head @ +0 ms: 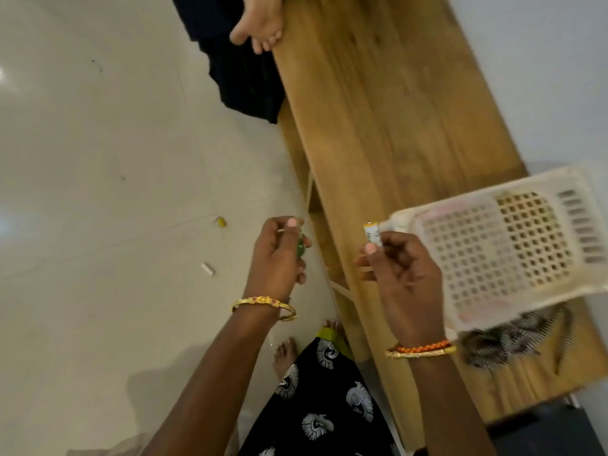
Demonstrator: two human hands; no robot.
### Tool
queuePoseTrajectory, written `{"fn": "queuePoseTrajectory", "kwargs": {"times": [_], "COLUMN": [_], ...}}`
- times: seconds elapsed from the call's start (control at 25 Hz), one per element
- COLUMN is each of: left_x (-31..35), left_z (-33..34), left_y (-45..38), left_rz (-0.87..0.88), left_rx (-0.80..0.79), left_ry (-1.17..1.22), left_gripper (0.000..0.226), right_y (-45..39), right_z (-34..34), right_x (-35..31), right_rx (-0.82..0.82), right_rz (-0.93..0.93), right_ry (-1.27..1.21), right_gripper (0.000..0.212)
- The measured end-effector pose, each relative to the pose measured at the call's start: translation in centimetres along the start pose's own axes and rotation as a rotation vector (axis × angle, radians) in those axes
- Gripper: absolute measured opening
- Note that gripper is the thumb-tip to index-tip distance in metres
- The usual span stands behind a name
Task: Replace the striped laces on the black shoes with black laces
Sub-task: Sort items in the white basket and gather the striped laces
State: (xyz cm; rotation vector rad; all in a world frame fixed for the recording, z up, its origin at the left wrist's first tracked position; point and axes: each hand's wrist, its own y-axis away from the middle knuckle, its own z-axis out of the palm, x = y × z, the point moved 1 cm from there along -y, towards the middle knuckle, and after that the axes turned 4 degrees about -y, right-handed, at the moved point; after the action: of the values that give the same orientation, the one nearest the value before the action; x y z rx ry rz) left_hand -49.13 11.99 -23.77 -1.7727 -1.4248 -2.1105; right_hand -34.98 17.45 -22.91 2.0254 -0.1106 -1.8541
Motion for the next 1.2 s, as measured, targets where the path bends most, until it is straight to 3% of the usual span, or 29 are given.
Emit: {"fn": "queuePoseTrajectory", "kwargs": {"times": [0.08,0.16,0.32,0.4,0.56,0.72,0.8,0.88,1.0,1.2], "left_x": [1.5,2.4,2.8,3.2,5.2,6.8,6.7,6.2,5.7,5.1], "left_z": [4.8,10.1,17.5,20.1,25.2,28.6,29.6,30.4,31.9,34.6], "left_y": [1.9,3.7,4.9,5.0,4.3,0.9,-0.5,-1.6,-1.8,-1.9], "left_rz": [-0.088,-0.104,0.07,0.111,0.166,0.238,0.231,0.181,0.053,0.088], "left_rx": [-0.144,-0.248,-0.211,-0.205,-0.231,-0.323,-0.371,-0.358,-0.312,-0.366], "left_ry": [0.054,-0.002,-0.37,-0.413,-0.429,-0.799,-0.999,-0.943,-0.6,-0.643], "left_gripper": [0.01,0.022,0.03,0.029,0.019,0.018,0.019,0.016,0.01,0.021], "right_y": [0.2,0.0,-2.0,-3.4,-6.1,-6.5,-6.0,-6.0,-7.2,-8.8], "right_z": [-4.6,-9.2,-15.5,-17.5,-20.8,-21.1,-20.8,-21.1,-22.4,-23.4], "right_x": [-1.3,-1.8,-1.1,-1.0,-1.4,-0.8,-0.5,-0.5,-1.0,-1.1], "right_rx": [0.177,0.325,0.446,0.451,0.38,0.041,0.011,0.156,0.354,0.457], "right_rz": [-0.083,-0.141,-0.14,-0.153,-0.117,0.071,0.076,0.007,-0.031,-0.022], "right_ry": [0.147,0.35,0.532,0.586,0.694,0.91,0.968,0.884,0.711,0.645], "right_gripper": [0.01,0.01,0.02,0.021,0.019,0.018,0.018,0.018,0.018,0.021]}}
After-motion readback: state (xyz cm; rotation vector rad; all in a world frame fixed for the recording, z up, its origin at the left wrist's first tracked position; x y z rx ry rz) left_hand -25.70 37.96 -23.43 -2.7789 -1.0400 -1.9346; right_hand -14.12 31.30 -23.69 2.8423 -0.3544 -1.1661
